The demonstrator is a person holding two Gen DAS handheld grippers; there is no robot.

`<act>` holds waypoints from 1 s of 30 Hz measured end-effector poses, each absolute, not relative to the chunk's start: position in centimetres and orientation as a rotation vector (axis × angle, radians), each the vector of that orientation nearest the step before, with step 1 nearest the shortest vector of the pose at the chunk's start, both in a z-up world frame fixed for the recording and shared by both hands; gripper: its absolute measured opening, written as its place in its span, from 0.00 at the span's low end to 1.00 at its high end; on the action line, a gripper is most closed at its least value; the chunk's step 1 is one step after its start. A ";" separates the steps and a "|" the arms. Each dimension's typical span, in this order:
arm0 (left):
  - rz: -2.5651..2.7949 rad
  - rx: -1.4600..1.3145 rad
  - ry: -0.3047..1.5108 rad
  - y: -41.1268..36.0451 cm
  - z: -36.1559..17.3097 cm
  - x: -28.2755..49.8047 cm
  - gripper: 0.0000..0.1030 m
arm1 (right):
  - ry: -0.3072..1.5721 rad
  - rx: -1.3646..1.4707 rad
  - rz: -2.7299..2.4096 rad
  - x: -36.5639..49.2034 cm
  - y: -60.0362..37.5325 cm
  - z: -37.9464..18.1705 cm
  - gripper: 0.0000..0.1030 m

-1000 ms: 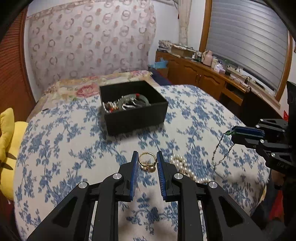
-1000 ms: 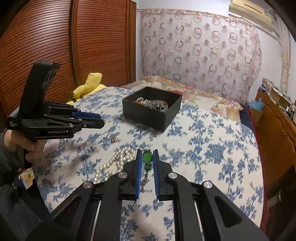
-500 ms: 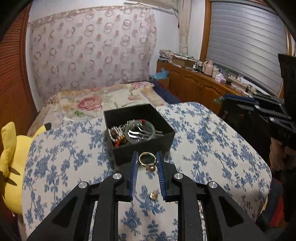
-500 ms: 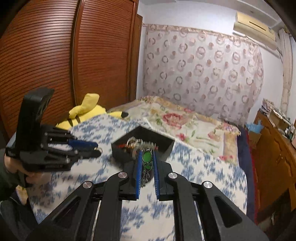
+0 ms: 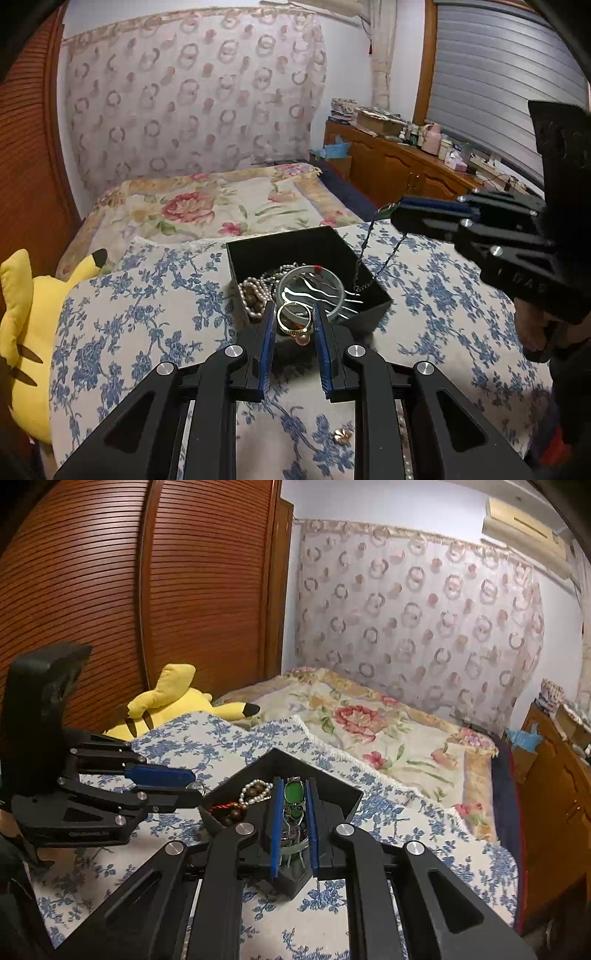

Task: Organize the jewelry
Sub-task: 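Grasp the gold ring with the left tool while the right tool carries the pendant to the box, then release the ring and pendant into the box and withdraw both tools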

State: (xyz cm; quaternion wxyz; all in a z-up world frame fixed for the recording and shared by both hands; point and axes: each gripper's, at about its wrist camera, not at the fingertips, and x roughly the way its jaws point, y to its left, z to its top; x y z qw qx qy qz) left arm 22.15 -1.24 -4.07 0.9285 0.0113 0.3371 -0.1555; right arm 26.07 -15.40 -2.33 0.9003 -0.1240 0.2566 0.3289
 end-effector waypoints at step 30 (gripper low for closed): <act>-0.335 0.037 0.719 -2.5 -5.2 27.8 0.28 | 0.640 -0.226 0.673 27.6 -15.6 -6.0 0.42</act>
